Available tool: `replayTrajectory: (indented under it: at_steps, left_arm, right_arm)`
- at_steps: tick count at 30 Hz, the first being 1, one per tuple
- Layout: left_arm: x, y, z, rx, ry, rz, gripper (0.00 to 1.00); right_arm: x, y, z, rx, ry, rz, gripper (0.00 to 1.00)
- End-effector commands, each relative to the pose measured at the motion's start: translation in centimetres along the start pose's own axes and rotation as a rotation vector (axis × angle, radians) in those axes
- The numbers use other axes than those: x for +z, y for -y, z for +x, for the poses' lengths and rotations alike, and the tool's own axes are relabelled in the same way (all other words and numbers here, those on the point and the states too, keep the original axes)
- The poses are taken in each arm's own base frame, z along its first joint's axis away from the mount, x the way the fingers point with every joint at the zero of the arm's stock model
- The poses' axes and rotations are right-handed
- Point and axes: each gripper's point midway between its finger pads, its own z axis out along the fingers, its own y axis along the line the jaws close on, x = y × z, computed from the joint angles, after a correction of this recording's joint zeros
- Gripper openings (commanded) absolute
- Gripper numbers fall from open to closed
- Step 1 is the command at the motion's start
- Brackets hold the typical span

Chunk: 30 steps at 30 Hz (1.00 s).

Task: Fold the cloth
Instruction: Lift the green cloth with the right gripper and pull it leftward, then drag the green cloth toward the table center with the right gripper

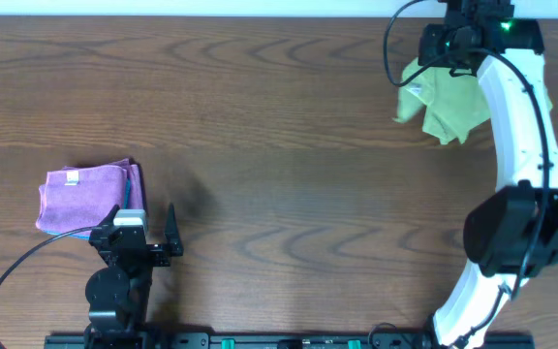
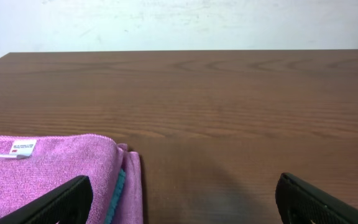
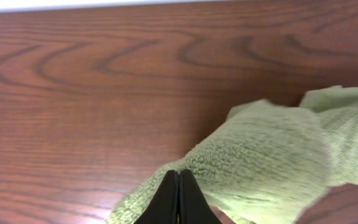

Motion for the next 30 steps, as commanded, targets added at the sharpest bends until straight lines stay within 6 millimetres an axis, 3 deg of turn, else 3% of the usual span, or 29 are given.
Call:
replayTrajectory:
  at_steps: [1,8,15,26,30]
  left_arm:
    - [0.3,-0.3,1.4,0.017,-0.031,-0.014,0.95]
    - [0.3,-0.3,1.4,0.017,-0.031,-0.015,0.95]
    - [0.3,-0.3,1.4,0.017,-0.031,-0.015,0.95]
    - [0.3,-0.3,1.4,0.017,-0.031,-0.015,0.95]
    - [0.3,-0.3,1.4,0.017,-0.031,-0.015,0.95]
  right_arm:
    - [-1.2,-0.9,0.1,-0.024,0.000,-0.004,0.01]
    - [-1.6,-4.1,1.0,-0.059,-0.030,-0.084,0.01]
    - [-4.5,-7.8,0.1,-0.123,0.039,-0.142,0.01]
    - [-5.2,-14.7,3.0,-0.243,-0.015,-0.239,0.01]
    - [-5.1,-16.9,5.4,-0.290,-0.082,-0.266,0.01]
